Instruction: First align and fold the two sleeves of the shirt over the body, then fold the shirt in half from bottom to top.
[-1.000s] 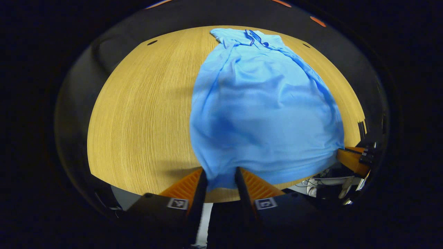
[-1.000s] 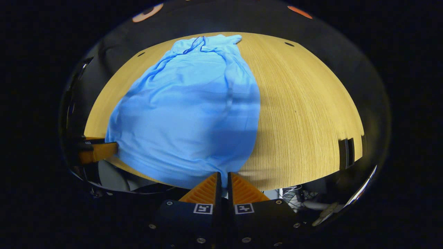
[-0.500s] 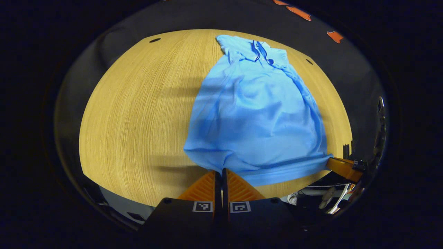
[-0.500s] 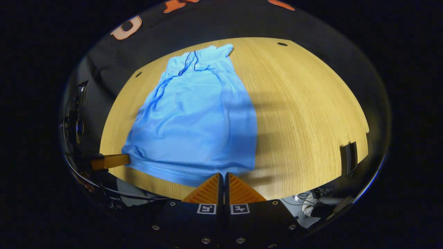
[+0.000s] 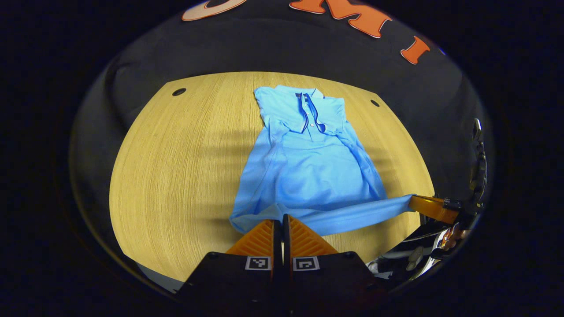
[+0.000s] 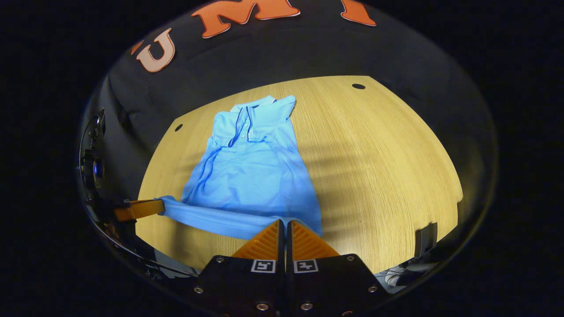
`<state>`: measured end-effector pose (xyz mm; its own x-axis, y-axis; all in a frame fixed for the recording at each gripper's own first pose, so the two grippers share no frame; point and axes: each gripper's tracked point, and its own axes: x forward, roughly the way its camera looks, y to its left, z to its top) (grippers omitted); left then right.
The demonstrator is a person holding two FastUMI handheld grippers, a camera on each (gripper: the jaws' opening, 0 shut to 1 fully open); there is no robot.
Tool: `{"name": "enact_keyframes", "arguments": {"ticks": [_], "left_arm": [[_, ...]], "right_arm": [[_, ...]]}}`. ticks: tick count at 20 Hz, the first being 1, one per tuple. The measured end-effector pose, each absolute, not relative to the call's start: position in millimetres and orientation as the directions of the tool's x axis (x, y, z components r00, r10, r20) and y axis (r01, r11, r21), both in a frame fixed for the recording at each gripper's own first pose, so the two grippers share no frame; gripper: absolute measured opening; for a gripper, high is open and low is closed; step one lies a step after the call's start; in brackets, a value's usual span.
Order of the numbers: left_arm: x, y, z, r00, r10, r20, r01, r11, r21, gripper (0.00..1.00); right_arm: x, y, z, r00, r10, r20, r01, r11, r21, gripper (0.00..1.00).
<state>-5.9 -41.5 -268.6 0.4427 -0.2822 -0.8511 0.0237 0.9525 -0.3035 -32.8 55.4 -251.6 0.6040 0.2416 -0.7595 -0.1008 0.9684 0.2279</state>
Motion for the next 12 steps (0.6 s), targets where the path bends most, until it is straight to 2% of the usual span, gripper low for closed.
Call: {"name": "enact_keyframes", "arguments": {"ticks": [12], "left_arm": [[112, -29, -240, 0.529, -0.306, -0.791, 0.091, 0.948, -0.306, 0.05]], "right_arm": [[75, 60, -205, 0.679, 0.213, -0.703, -0.111, 0.976, 0.188, 0.01]]}}
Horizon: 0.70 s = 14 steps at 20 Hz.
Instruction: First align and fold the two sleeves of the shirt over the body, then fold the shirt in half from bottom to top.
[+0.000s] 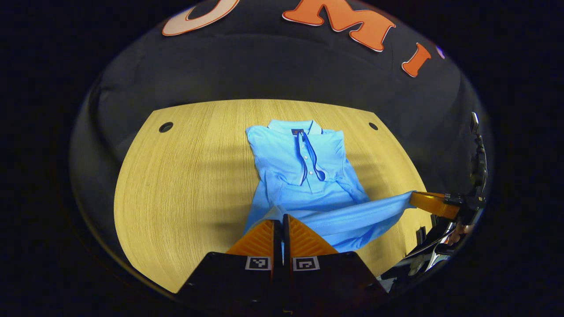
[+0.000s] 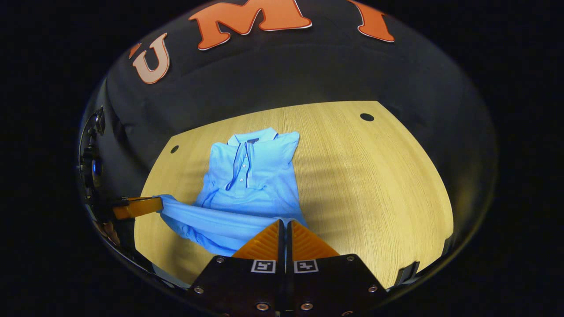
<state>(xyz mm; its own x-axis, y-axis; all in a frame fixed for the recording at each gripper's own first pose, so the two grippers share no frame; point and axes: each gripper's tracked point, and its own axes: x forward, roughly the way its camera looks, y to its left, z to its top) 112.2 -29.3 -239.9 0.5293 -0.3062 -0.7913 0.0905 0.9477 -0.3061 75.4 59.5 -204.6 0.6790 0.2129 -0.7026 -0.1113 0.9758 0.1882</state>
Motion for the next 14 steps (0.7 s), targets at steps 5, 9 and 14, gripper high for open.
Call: {"name": "enact_keyframes", "arguments": {"ticks": [5, 9, 14], "left_arm": [[173, -21, -234, 0.551, -0.333, -0.765, 0.131, 0.940, -0.314, 0.04], [209, -20, -238, 0.553, -0.356, -0.753, 0.169, 0.933, -0.317, 0.04], [211, -25, -246, 0.529, -0.363, -0.767, 0.177, 0.931, -0.319, 0.04]], "right_arm": [[125, 63, -186, 0.712, 0.176, -0.680, -0.072, 0.981, 0.179, 0.01], [159, 64, -183, 0.728, 0.137, -0.671, -0.036, 0.986, 0.163, 0.01], [147, 57, -234, 0.656, 0.114, -0.746, -0.079, 0.994, 0.082, 0.01]]}}
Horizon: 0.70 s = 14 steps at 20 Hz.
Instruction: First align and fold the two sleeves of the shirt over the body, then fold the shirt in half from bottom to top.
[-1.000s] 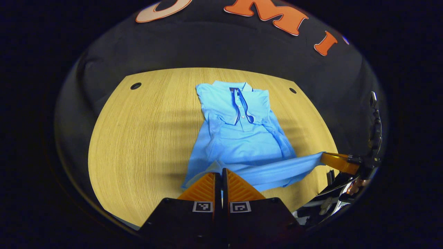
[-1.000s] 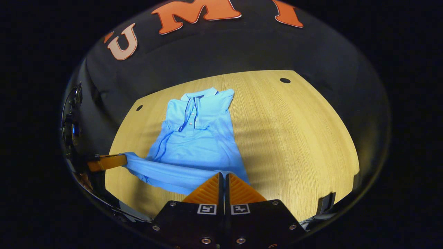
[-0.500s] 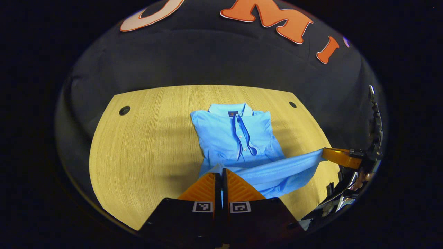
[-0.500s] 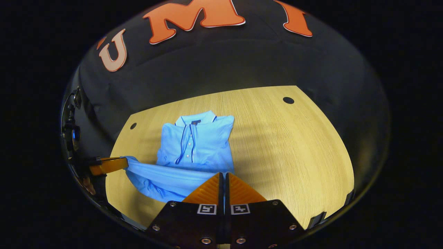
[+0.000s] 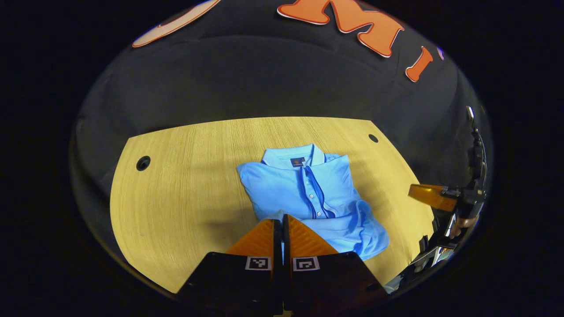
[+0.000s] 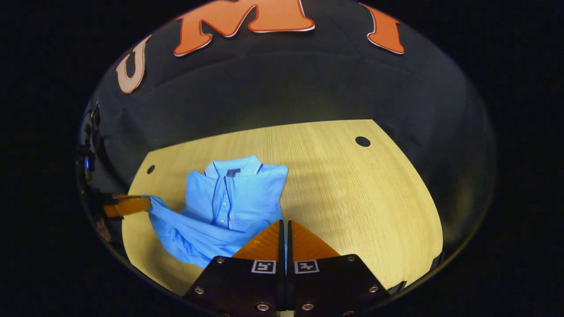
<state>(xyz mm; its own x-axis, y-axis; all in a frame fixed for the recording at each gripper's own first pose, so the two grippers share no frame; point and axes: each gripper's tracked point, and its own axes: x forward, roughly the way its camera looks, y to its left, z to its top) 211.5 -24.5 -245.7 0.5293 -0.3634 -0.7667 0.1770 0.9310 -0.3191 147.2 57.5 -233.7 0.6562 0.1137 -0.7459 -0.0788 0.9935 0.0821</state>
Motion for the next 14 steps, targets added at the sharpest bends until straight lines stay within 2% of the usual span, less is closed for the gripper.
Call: {"name": "enact_keyframes", "arguments": {"ticks": [2, 4, 7, 9, 11, 12, 13, 14], "left_arm": [[211, -24, -246, 0.535, -0.351, -0.769, 0.160, 0.935, -0.316, 0.05], [208, -22, -248, 0.536, -0.332, -0.777, 0.138, 0.942, -0.307, 0.05], [203, -20, -252, 0.532, -0.305, -0.790, 0.109, 0.950, -0.293, 0.05], [199, -17, -259, 0.529, -0.288, -0.798, 0.088, 0.954, -0.286, 0.03], [194, -13, -263, 0.523, -0.274, -0.807, 0.064, 0.957, -0.283, 0.04], [193, -12, -263, 0.521, -0.271, -0.809, 0.055, 0.957, -0.285, 0.04], [192, -9, -264, 0.523, -0.267, -0.809, 0.052, 0.958, -0.283, 0.04], [190, -6, -264, 0.524, -0.264, -0.810, 0.052, 0.959, -0.278, 0.05]], "right_arm": [[133, 70, -256, 0.605, 0.171, -0.778, -0.113, 0.985, 0.128, 0.04], [129, 83, -267, 0.584, 0.213, -0.784, -0.148, 0.977, 0.156, 0.14], [136, 100, -282, 0.564, 0.259, -0.784, -0.206, 0.964, 0.171, 0.50], [141, 106, -295, 0.551, 0.268, -0.790, -0.230, 0.959, 0.165, 0.64], [146, 112, -305, 0.542, 0.272, -0.795, -0.246, 0.956, 0.159, 0.70], [148, 113, -310, 0.541, 0.266, -0.798, -0.250, 0.957, 0.150, 0.64], [150, 116, -314, 0.538, 0.268, -0.799, -0.255, 0.955, 0.148, 0.68], [151, 117, -318, 0.537, 0.263, -0.801, -0.253, 0.957, 0.145, 0.57]]}}
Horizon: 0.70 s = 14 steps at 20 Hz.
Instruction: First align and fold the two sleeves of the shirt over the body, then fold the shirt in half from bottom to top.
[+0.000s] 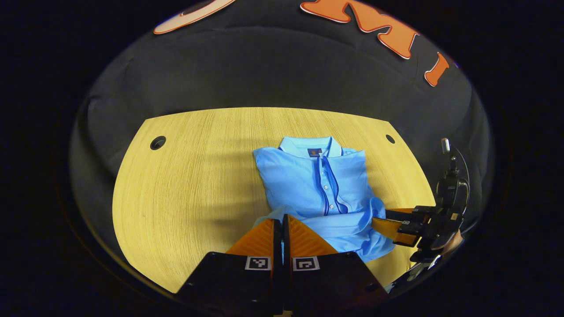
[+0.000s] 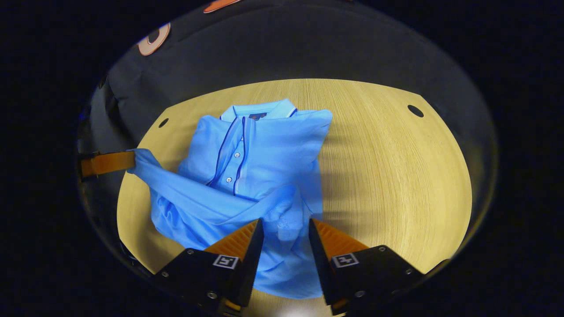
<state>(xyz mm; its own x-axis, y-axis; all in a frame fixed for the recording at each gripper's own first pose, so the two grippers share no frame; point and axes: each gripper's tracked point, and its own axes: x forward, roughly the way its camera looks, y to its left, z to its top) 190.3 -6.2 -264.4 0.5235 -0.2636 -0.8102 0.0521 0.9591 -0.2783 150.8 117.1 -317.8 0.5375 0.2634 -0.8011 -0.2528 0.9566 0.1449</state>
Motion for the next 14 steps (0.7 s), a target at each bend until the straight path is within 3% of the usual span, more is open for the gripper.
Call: {"name": "enact_keyframes", "arguments": {"ticks": [2, 3, 5, 10, 14], "left_arm": [[190, -3, -262, 0.525, -0.255, -0.812, 0.049, 0.961, -0.271, 0.05], [190, -3, -261, 0.527, -0.255, -0.811, 0.048, 0.961, -0.271, 0.05], [187, -4, -258, 0.528, -0.261, -0.808, 0.052, 0.960, -0.276, 0.04], [187, -5, -248, 0.542, -0.272, -0.795, 0.073, 0.958, -0.277, 0.04], [191, -6, -240, 0.555, -0.284, -0.782, 0.080, 0.954, -0.290, 0.04]], "right_arm": [[156, 115, -323, 0.545, 0.238, -0.804, -0.229, 0.965, 0.131, 0.40], [157, 113, -323, 0.544, 0.233, -0.806, -0.205, 0.969, 0.141, 0.15], [157, 114, -314, 0.544, 0.258, -0.799, -0.156, 0.966, 0.206, 0.04], [173, 93, -270, 0.642, 0.264, -0.720, -0.053, 0.952, 0.302, 0.01], [183, 57, -234, 0.715, 0.204, -0.669, 0.000, 0.957, 0.291, 0.01]]}}
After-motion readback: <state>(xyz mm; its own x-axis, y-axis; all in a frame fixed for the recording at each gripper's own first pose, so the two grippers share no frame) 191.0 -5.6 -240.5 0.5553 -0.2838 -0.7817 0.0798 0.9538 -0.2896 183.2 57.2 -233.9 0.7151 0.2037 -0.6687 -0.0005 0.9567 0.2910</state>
